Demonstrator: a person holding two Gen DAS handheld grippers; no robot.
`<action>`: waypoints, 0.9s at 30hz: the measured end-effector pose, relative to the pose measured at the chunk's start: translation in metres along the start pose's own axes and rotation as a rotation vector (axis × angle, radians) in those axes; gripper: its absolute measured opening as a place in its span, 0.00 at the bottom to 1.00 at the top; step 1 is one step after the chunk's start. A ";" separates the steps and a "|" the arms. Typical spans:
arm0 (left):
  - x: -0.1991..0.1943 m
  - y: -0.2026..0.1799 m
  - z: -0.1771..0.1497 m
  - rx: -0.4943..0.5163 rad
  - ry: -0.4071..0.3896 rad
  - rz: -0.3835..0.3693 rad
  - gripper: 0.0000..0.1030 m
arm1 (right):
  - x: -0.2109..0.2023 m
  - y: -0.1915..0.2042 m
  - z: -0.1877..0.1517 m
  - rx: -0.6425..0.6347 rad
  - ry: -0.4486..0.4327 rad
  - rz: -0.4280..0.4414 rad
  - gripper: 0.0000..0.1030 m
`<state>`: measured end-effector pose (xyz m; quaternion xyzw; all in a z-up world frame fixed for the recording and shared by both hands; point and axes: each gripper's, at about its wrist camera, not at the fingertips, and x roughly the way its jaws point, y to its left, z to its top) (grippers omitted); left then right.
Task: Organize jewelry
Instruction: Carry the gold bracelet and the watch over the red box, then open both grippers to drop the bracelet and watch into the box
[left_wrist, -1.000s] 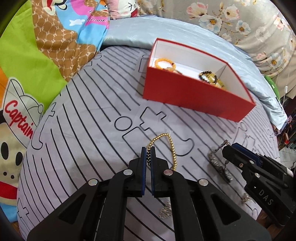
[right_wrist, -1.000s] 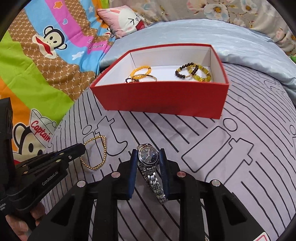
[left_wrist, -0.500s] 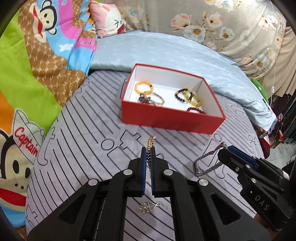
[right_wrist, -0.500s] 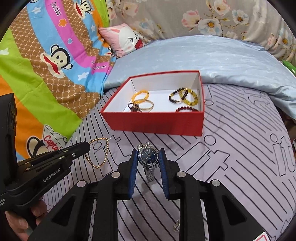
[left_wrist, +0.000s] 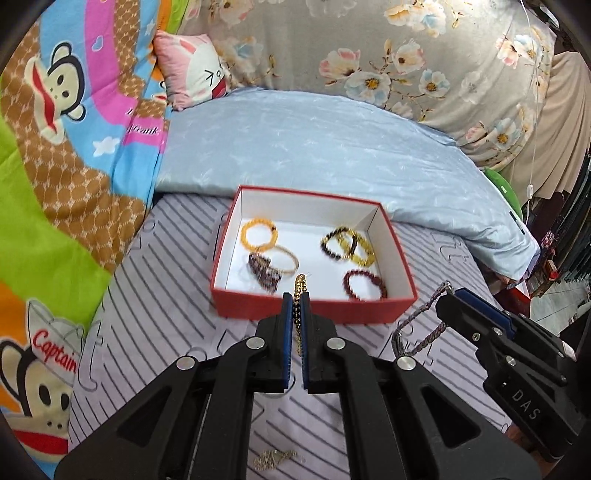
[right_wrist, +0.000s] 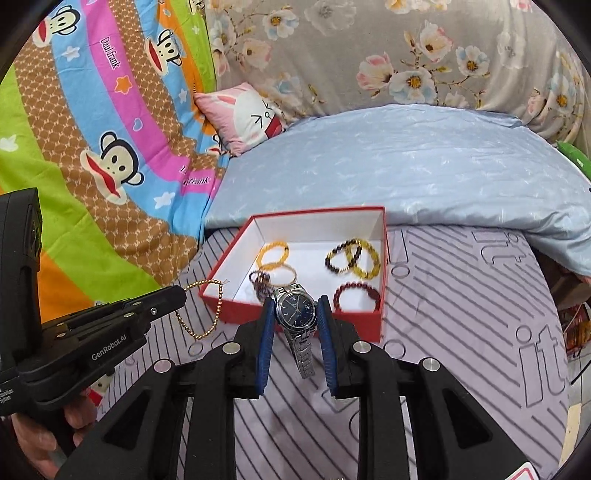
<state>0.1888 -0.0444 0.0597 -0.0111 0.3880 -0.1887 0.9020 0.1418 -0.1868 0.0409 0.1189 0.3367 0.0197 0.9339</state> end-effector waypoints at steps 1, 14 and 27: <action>0.002 -0.002 0.007 0.006 -0.007 0.000 0.03 | 0.002 -0.001 0.005 -0.005 -0.006 -0.005 0.21; 0.076 -0.009 0.067 0.015 -0.004 0.019 0.03 | 0.074 -0.016 0.048 -0.001 0.024 -0.052 0.21; 0.154 -0.001 0.065 0.022 0.099 0.050 0.05 | 0.148 -0.025 0.040 0.007 0.144 -0.077 0.22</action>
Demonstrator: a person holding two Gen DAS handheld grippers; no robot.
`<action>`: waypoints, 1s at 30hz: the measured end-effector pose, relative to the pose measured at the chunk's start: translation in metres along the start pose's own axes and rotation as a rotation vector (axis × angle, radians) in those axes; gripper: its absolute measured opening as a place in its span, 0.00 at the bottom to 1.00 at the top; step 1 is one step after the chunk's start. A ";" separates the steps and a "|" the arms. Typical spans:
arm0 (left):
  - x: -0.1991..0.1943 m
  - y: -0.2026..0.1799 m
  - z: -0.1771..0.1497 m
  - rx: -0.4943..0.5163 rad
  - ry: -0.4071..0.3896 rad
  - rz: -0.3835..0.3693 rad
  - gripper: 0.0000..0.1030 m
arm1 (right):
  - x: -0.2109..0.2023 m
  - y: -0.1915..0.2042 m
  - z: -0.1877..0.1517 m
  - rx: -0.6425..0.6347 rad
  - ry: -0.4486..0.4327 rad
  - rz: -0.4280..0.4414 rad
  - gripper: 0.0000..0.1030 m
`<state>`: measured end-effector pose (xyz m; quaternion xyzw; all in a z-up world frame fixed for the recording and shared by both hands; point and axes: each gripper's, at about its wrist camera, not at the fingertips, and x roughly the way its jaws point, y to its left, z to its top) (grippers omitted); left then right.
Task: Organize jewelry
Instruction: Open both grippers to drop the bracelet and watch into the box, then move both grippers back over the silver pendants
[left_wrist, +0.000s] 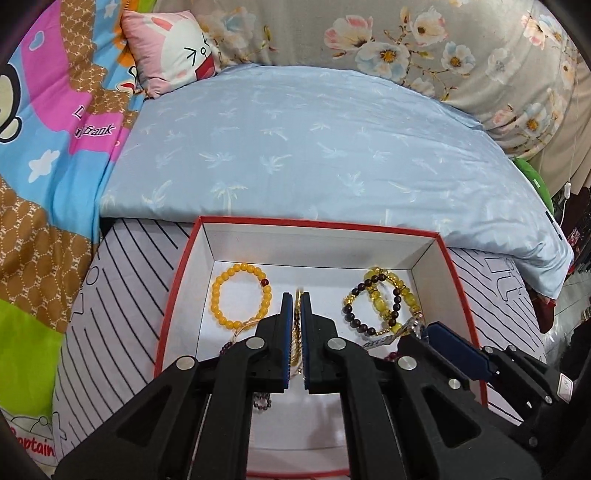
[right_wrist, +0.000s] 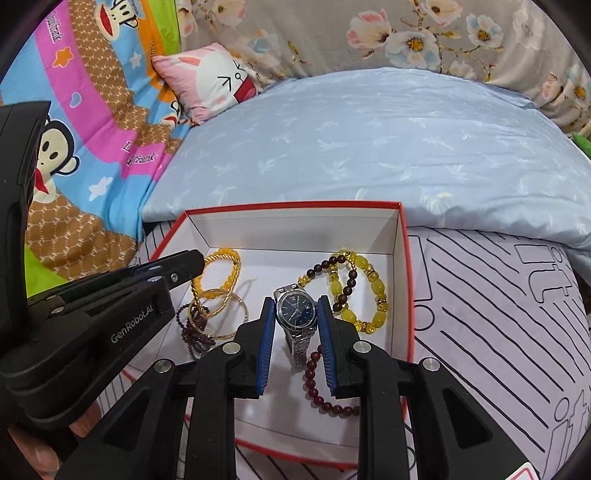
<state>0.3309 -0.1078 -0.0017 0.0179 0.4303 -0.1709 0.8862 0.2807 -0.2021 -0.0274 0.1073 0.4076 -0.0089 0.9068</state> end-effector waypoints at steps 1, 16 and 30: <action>0.003 0.001 0.001 -0.002 0.005 0.000 0.07 | 0.003 0.000 0.000 -0.001 0.007 0.001 0.23; -0.054 0.037 -0.030 -0.098 -0.045 0.021 0.32 | -0.063 -0.014 -0.033 0.037 -0.077 0.001 0.34; -0.104 0.028 -0.116 -0.102 0.012 -0.019 0.32 | -0.121 0.006 -0.104 -0.012 -0.040 -0.007 0.34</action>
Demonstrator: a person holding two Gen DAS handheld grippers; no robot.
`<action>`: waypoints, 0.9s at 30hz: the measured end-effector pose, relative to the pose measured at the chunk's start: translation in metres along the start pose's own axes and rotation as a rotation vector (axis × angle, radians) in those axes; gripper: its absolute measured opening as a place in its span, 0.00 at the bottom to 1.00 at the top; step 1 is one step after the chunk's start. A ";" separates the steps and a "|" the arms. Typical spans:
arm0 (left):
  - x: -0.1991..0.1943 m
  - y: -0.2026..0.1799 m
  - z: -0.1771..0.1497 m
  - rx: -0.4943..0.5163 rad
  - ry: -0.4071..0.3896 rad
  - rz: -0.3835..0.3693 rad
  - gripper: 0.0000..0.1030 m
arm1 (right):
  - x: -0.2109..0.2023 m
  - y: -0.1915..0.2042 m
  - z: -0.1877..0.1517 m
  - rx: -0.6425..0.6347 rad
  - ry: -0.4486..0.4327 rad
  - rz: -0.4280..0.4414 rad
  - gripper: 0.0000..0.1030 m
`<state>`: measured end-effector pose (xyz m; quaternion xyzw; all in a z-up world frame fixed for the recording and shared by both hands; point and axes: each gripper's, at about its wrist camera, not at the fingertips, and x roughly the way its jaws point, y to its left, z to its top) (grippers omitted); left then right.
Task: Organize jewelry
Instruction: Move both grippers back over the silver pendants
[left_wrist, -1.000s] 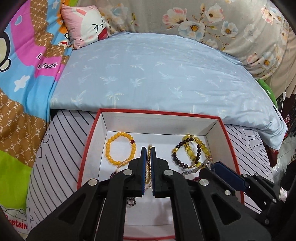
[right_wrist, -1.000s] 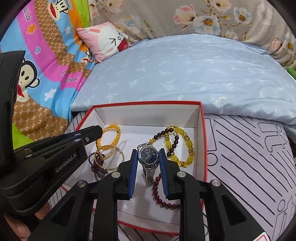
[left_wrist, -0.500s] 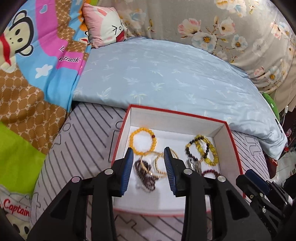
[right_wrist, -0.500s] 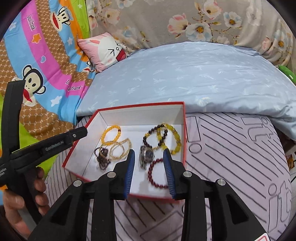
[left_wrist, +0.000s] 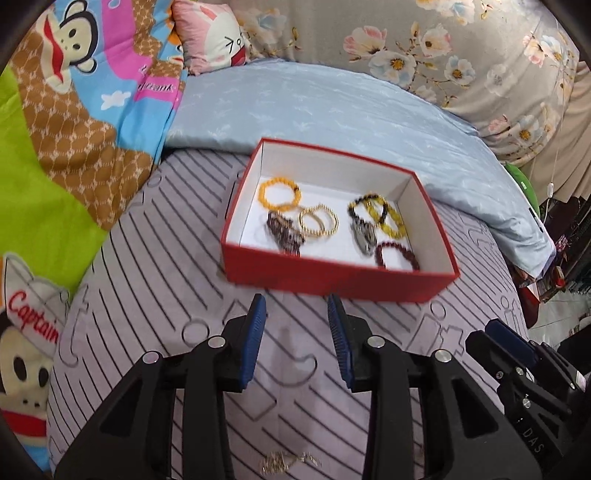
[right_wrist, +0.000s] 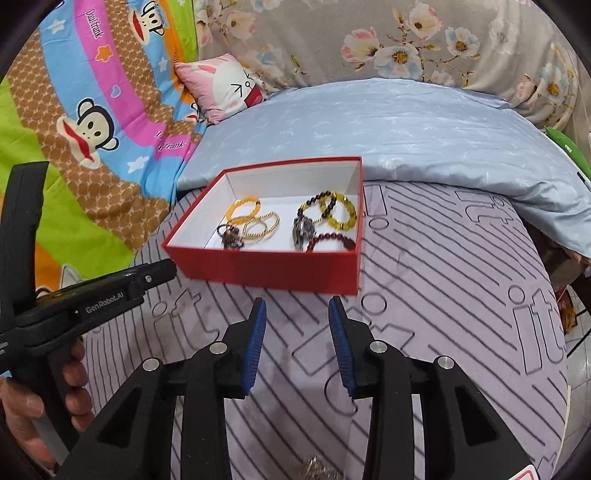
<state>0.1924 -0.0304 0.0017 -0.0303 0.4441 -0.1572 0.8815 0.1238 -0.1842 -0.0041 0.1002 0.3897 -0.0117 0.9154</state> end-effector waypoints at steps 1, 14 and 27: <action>-0.001 0.001 -0.005 -0.004 0.008 0.001 0.32 | -0.003 0.001 -0.005 0.001 0.005 0.002 0.34; -0.015 0.012 -0.063 0.004 0.071 0.026 0.32 | -0.025 -0.004 -0.060 0.019 0.069 -0.003 0.34; -0.015 0.028 -0.112 0.004 0.146 0.066 0.39 | -0.029 -0.014 -0.099 0.029 0.130 -0.028 0.34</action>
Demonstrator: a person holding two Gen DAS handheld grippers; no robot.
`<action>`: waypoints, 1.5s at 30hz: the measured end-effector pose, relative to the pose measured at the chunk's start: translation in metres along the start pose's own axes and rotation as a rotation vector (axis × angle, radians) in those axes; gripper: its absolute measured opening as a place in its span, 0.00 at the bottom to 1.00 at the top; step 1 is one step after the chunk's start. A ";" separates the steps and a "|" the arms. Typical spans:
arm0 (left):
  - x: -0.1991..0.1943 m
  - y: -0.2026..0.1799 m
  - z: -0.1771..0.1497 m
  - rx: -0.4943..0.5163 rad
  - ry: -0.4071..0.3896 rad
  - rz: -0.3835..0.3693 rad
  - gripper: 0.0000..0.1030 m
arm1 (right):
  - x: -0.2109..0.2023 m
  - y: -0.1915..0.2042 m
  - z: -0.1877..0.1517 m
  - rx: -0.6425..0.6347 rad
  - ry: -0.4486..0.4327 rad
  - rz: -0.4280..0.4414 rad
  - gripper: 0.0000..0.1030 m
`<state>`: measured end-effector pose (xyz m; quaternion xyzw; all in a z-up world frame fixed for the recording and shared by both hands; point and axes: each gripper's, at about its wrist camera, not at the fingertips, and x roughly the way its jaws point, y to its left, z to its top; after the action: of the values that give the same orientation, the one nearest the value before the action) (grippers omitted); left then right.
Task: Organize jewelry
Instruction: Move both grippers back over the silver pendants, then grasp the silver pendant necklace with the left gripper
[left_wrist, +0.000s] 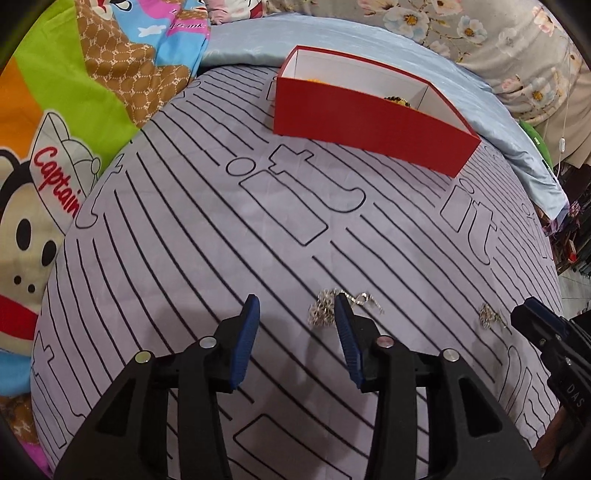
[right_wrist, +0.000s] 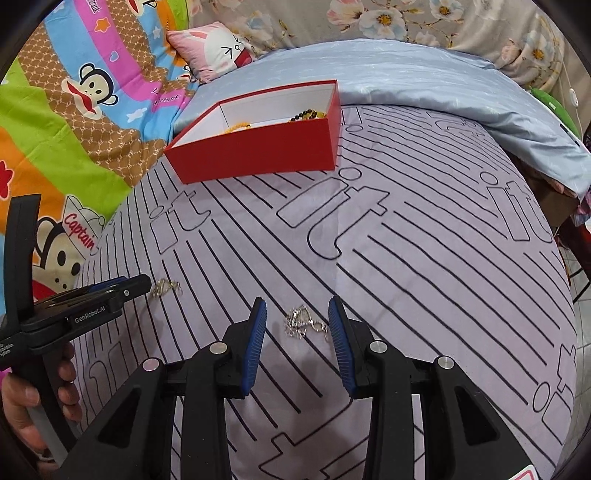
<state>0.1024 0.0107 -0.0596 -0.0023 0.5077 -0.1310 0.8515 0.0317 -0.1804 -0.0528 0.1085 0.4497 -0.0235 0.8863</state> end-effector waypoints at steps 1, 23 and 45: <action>0.000 0.001 -0.002 -0.001 0.003 -0.003 0.39 | 0.000 -0.001 -0.002 0.001 0.003 0.000 0.34; 0.010 -0.021 -0.008 0.084 -0.024 -0.005 0.31 | 0.009 -0.009 -0.015 0.011 0.042 -0.015 0.34; 0.011 -0.015 -0.004 0.073 -0.035 -0.015 0.11 | 0.032 -0.004 -0.010 -0.005 0.064 0.003 0.02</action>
<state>0.1004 -0.0061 -0.0696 0.0224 0.4878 -0.1559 0.8586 0.0423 -0.1805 -0.0849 0.1076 0.4777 -0.0175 0.8718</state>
